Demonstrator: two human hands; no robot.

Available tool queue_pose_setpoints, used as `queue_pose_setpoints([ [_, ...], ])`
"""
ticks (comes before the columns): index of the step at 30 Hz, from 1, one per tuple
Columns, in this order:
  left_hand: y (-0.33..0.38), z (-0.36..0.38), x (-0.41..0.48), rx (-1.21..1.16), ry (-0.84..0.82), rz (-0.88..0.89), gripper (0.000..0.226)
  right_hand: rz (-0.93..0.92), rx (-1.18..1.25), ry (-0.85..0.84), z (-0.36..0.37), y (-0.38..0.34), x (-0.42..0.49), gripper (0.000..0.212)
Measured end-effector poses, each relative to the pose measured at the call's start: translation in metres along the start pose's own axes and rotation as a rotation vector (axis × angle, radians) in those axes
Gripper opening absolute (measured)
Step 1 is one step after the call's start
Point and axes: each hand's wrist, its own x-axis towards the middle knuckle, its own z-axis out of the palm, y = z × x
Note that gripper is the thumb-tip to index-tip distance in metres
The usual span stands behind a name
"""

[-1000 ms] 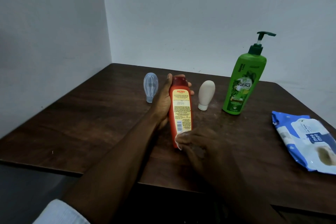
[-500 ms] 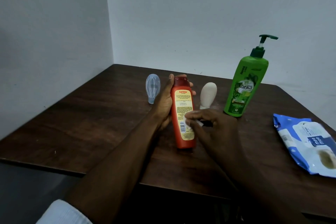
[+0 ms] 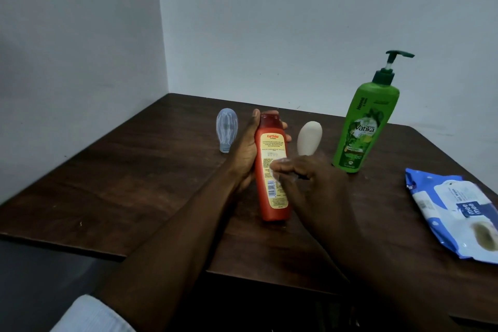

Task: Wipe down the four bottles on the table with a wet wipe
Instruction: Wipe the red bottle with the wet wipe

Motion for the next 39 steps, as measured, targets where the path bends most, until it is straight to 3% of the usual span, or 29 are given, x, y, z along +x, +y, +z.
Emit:
queue_pose_setpoints([
  [7,0.002,0.004,-0.001,0.006,-0.010,0.022,0.046,-0.169,-0.042,-0.154,-0.001,-0.010,-0.018,0.028],
  [16,0.001,-0.001,-0.002,-0.055,-0.046,-0.026,0.070,0.029,0.072,0.002,0.003,-0.002,0.033,0.018],
  [23,-0.001,-0.002,0.000,-0.057,-0.067,0.025,0.057,0.073,0.125,0.071,0.009,0.004,0.068,0.016],
  [34,0.006,0.001,-0.004,-0.112,-0.165,-0.010,0.039,-0.163,0.078,-0.001,0.005,-0.010,0.027,0.022],
  [39,0.008,0.005,-0.008,-0.155,-0.199,-0.036,0.035,-0.148,0.116,0.019,0.000,-0.006,0.035,0.019],
])
